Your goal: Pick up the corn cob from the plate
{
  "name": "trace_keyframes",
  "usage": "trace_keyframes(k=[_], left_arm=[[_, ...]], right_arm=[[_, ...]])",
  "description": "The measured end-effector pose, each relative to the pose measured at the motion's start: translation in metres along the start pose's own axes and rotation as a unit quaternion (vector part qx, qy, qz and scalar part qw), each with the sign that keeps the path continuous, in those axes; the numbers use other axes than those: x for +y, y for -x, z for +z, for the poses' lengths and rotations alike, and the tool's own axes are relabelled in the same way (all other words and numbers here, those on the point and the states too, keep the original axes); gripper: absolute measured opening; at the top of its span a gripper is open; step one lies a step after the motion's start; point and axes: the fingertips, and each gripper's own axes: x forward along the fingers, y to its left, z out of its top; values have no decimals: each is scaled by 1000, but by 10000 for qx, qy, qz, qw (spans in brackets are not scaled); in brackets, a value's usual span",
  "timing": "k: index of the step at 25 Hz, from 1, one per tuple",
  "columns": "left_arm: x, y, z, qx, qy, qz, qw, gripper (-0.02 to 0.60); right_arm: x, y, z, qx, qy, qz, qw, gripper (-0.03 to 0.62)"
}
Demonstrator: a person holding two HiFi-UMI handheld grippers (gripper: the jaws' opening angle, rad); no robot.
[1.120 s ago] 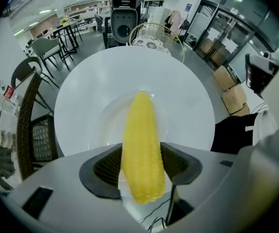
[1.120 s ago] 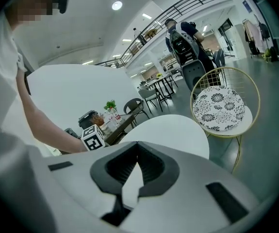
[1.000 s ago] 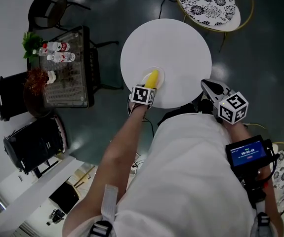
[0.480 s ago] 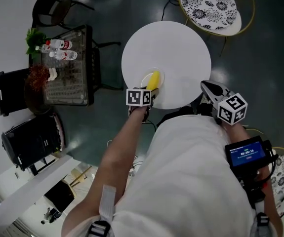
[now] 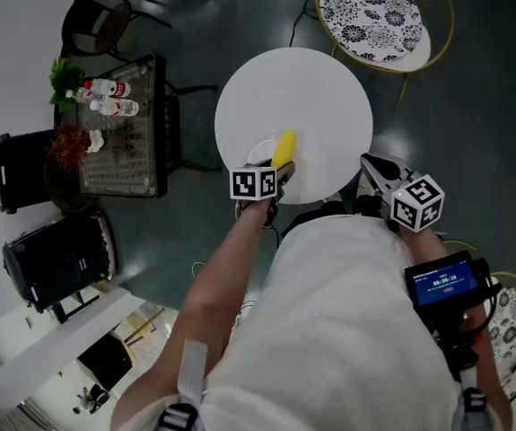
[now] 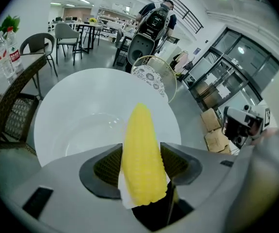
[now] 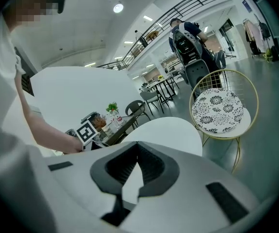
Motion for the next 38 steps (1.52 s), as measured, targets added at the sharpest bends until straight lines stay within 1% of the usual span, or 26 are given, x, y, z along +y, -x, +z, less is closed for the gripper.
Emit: trace_keyframes(k=[5,6,9,11,14,17,19,26,32,38], left_arm=[[-10,-6,10,-56,101,-140,9998,252],[-18,-11,13,-56,118,-173,9998,252],[-63,-34,26,-11,59,-218,9997,252],[-81,-47,32,39,-22,-200,9998,252],[-90,-64,38,107,-143,-125,9998,252],[-102,-90,51,149,-232,20,9996,252],[-106,-103,58,149,-287,107,9994,252],[-105,-125,75,102,-540,329,9979,252],[-106,-141,90,43,-918,553,9942,252],[-105,-157,94,151,-1197,664,9905,252]], right_arm=[[0,0,1,-4,-76,-21,10000,8],[-5,6,1,-4,-104,-29,9999,8],[-34,41,3,-20,-201,-64,9998,8],[-49,56,2,-38,-279,-95,9996,8],[-63,65,-3,-43,-391,-128,9991,8],[-88,76,-7,-25,-477,-142,9988,8],[-99,81,-9,-31,-531,-160,9985,8],[-105,87,-15,-54,-640,-247,9976,8],[-108,90,-20,-57,-734,-319,9968,8],[-111,93,-23,-33,-802,-398,9960,8]])
